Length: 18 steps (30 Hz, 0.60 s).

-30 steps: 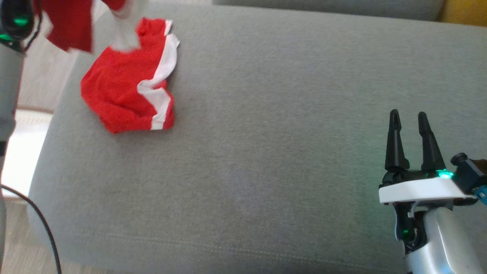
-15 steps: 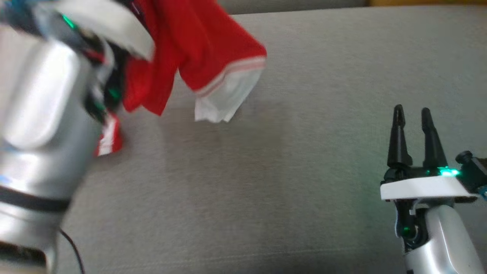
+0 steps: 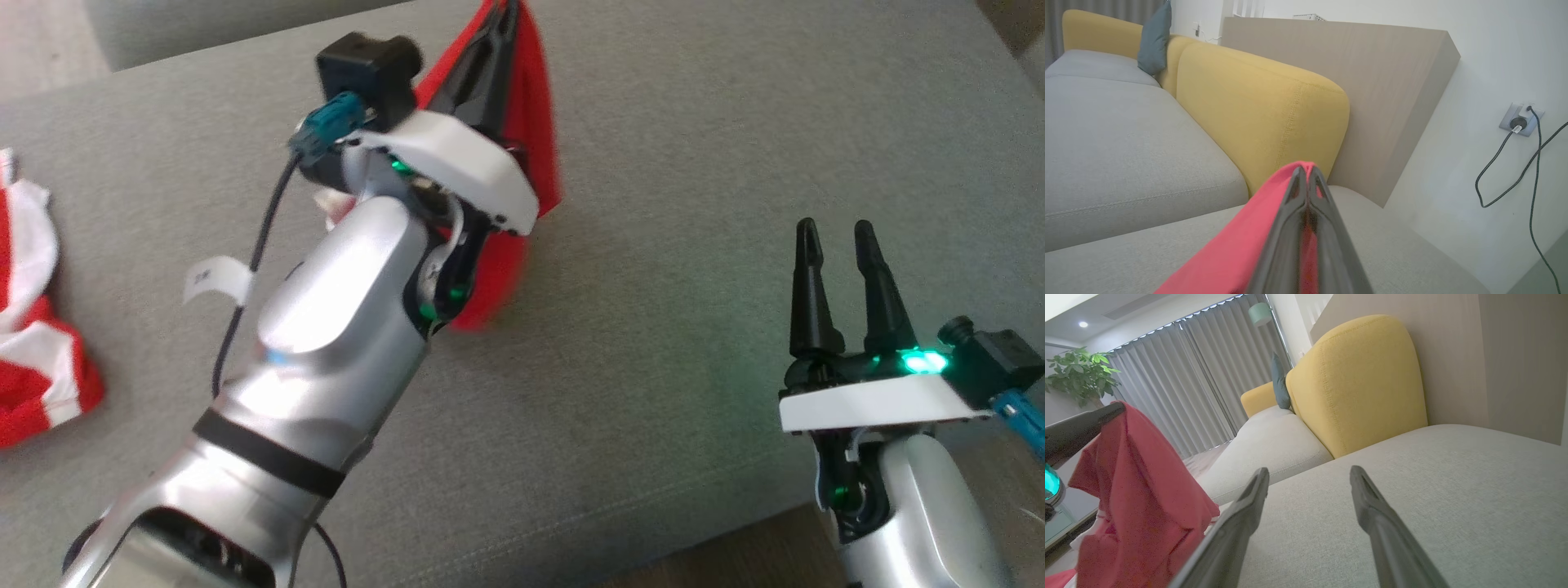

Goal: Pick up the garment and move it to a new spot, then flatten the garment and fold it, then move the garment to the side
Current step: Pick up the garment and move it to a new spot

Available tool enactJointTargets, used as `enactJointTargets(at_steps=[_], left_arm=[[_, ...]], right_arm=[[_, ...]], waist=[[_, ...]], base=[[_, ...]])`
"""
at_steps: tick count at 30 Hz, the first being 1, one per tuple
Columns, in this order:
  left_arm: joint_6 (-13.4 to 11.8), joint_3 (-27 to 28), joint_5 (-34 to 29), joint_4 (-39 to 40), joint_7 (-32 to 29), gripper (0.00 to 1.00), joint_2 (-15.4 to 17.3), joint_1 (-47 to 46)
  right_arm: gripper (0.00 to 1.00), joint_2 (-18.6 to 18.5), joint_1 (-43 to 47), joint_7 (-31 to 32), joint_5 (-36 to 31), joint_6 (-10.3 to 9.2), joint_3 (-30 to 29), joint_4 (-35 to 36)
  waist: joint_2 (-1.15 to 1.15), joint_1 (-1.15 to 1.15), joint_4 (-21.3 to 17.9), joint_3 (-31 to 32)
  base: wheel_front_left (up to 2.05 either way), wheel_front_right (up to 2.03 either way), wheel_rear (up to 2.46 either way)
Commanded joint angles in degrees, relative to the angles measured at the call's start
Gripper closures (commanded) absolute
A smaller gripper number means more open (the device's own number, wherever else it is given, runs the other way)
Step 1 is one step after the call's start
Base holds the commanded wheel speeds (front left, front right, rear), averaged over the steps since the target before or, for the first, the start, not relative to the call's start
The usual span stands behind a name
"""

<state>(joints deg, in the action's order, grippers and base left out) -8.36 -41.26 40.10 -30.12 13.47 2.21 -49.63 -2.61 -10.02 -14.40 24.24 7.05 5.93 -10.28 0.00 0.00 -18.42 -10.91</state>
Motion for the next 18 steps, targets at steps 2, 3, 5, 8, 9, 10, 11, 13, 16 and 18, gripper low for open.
enactJointTargets(at_steps=[2, 3, 5, 8, 9, 10, 11, 13, 16, 18], left_arm=[[0.5, 0.9, 0.9, 0.2, 0.7, 0.0, 1.0, -3.8], [0.7, -0.2, 1.1, -0.8, 0.8, 0.0, 0.8, -4.1], [0.6, -1.5, 2.2, -1.4, 1.1, 0.0, 0.7, -4.7], [-0.3, -2.1, 3.8, -1.1, 1.4, 0.0, 0.7, -5.0], [-0.5, -1.9, 3.3, -1.1, 1.5, 0.0, 0.7, -5.2], [-0.6, -1.3, 2.5, -0.9, 1.5, 0.0, 0.7, -5.2], [-0.5, -0.4, 1.6, -0.6, 1.5, 0.0, 0.7, -5.1], [-0.2, 1.8, -0.3, 0.3, 1.5, 0.0, 1.0, -4.1], [0.1, 6.1, -3.6, 3.1, 1.5, 0.0, 3.1, -1.0], [0.4, 9.0, -5.5, 5.4, 1.5, 0.0, 4.6, 2.2]], right_arm=[[0.0, -0.3, -2.0, -0.6, 0.7, 0.44, 1.6, 1.9], [0.0, -0.3, -2.1, -0.6, 0.9, 0.44, 1.5, 1.9], [0.0, -0.3, -2.1, -0.6, 1.2, 0.44, 1.4, 1.9], [0.0, -0.3, -1.8, -0.6, 1.1, 0.44, 0.3, 2.0], [0.0, -0.3, -1.7, -0.6, 0.9, 0.44, -0.2, 2.0], [0.0, -0.3, -1.6, -0.6, 0.7, 0.44, -0.7, 2.0], [0.0, -0.3, -1.5, -0.6, 0.4, 0.44, -1.1, 2.0], [0.0, -0.3, -1.4, -0.6, -0.1, 0.44, -1.8, 1.9], [0.0, -0.3, -1.0, -0.6, -1.1, 0.44, -2.4, 1.9], [0.0, -0.3, -0.5, -0.6, -2.0, 0.44, -2.6, 1.9]], waist=[[0.0, 0.0, -1.2, -0.4], [0.0, 0.0, -1.3, -0.4], [0.0, 0.0, -1.2, -0.3], [0.0, 0.0, 0.1, -0.2], [0.0, 0.0, 1.0, -0.1], [0.0, 0.0, 1.8, 0.0], [0.0, 0.0, 2.8, 0.2], [0.0, 0.0, 4.8, 0.9], [0.0, 0.0, 8.2, 2.1], [0.0, 0.0, 10.6, 3.2]], base=[[0.0, 0.0, 0.0], [0.0, 0.0, 0.0], [0.0, 0.0, 0.0], [0.0, 0.0, 0.0], [0.0, 0.0, 0.0], [0.0, 0.0, 0.0], [0.0, 0.0, 0.0], [0.0, 0.0, 0.0], [0.0, 0.0, 0.0], [0.0, 0.0, 0.0]])
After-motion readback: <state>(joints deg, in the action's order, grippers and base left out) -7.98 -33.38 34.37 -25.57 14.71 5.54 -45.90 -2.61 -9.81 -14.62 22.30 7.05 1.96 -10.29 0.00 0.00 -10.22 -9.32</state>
